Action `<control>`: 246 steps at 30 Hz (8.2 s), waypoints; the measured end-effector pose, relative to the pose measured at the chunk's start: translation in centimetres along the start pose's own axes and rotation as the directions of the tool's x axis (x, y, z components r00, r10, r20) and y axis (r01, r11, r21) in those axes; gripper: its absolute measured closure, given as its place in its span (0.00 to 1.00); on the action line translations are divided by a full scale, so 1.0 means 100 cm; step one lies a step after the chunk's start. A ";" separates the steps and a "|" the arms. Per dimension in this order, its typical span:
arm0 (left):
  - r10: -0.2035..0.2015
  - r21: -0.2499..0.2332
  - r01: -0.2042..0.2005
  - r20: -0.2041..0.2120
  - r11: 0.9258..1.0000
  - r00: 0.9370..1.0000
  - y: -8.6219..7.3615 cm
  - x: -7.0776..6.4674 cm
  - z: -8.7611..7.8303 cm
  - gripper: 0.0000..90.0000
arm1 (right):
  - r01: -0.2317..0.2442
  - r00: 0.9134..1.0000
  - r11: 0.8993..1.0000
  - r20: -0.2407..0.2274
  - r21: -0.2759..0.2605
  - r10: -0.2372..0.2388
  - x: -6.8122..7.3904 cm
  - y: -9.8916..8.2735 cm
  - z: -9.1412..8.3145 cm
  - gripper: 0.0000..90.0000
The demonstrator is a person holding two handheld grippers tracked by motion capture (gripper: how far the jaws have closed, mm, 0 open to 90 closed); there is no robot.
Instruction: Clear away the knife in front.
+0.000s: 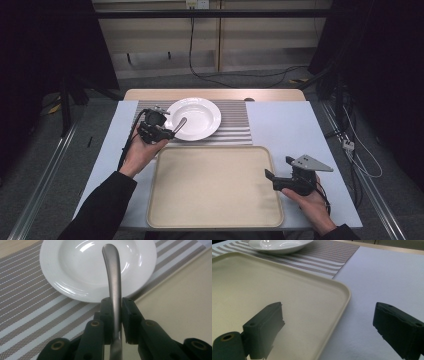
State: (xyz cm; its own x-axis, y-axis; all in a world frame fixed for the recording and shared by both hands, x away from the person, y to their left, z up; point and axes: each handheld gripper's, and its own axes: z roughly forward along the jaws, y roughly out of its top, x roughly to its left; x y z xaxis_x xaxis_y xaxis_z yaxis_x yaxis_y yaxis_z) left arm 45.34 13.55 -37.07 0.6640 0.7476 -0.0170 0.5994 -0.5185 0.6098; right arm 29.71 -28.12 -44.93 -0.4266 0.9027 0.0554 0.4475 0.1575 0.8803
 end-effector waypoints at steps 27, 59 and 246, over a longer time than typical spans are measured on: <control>0.054 0.075 -0.060 0.080 0.995 0.995 -0.028 -0.062 0.012 0.89 | 0.006 1.000 1.000 -0.007 0.008 -0.006 0.001 0.000 0.002 0.10; 0.015 0.125 -0.026 0.092 0.992 0.996 -0.055 -0.081 0.038 0.88 | 0.019 1.000 1.000 0.000 0.008 -0.019 0.003 0.000 0.000 0.10; 0.067 0.053 -0.068 0.013 0.996 0.998 -0.092 -0.030 0.014 1.00 | 0.016 1.000 1.000 -0.012 0.012 -0.016 0.005 0.001 0.000 0.10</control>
State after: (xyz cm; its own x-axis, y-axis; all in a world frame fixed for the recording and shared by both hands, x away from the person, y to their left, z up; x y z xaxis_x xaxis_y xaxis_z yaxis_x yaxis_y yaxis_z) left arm 38.46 15.48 -43.75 0.7086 0.7055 0.0135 0.5757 -0.5890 0.5671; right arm 29.56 -27.65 -44.81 -0.4434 0.8951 0.0470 0.4498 0.1768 0.8755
